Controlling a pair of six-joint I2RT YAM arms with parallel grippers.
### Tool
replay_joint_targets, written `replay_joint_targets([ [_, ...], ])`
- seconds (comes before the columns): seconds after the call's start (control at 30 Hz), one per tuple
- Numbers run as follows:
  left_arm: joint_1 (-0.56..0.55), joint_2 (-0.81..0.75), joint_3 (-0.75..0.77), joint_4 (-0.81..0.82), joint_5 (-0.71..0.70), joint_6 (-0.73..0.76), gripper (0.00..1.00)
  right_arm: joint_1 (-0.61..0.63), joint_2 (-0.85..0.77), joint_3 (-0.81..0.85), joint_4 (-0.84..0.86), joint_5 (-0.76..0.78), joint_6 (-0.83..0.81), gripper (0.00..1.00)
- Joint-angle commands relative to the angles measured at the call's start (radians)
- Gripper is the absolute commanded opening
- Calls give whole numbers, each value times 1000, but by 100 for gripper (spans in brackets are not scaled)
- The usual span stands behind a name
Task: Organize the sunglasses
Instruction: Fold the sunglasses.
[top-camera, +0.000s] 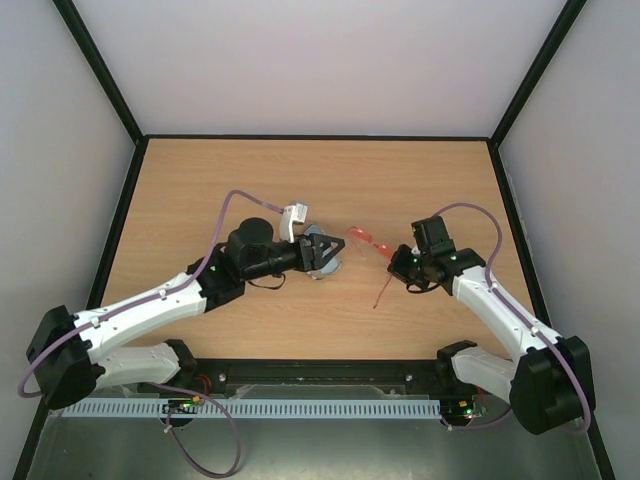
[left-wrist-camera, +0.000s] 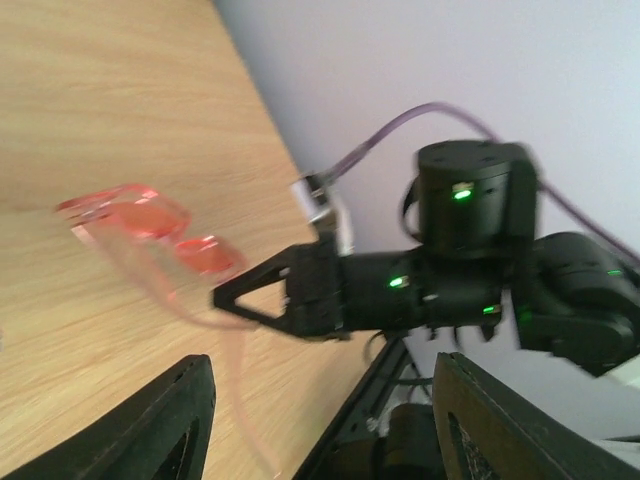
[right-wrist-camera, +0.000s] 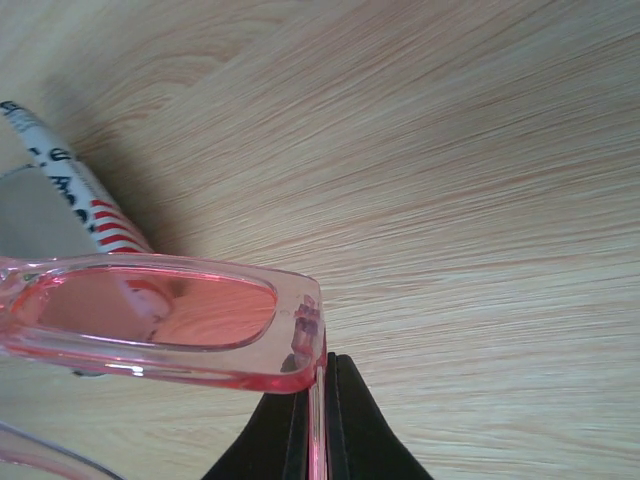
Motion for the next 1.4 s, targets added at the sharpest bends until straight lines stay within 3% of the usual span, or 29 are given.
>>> replay_joint_targets([
  [0.0, 30, -13, -39, -81, 26, 9, 63, -1, -28, 28, -85, 123, -63, 1],
  [0.17, 66, -24, -88, -61, 50, -15, 68, -1, -73, 18, -93, 90, -49, 2],
  [0.4, 47, 36, -108, 32, -19, -81, 98, -1, -128, -15, -67, 4, 48, 1],
  [0.6, 13, 96, -62, 114, -64, -73, 100, -1, -154, -11, -47, -47, 88, 1],
  [0.7, 53, 80, 9, -27, -6, -29, 100, -1, -146, 39, -94, -22, 29, 1],
  [0.97, 273, -122, 71, -475, 322, 51, 99, 40, -127, 177, -259, -74, -195, 1],
  [1.17, 301, -229, 24, -610, 456, 29, 100, 217, -110, 248, -345, -21, -246, 1],
  [1.37, 370, -259, -27, -652, 623, 51, 99, 332, 6, 372, -416, 71, -384, 1],
])
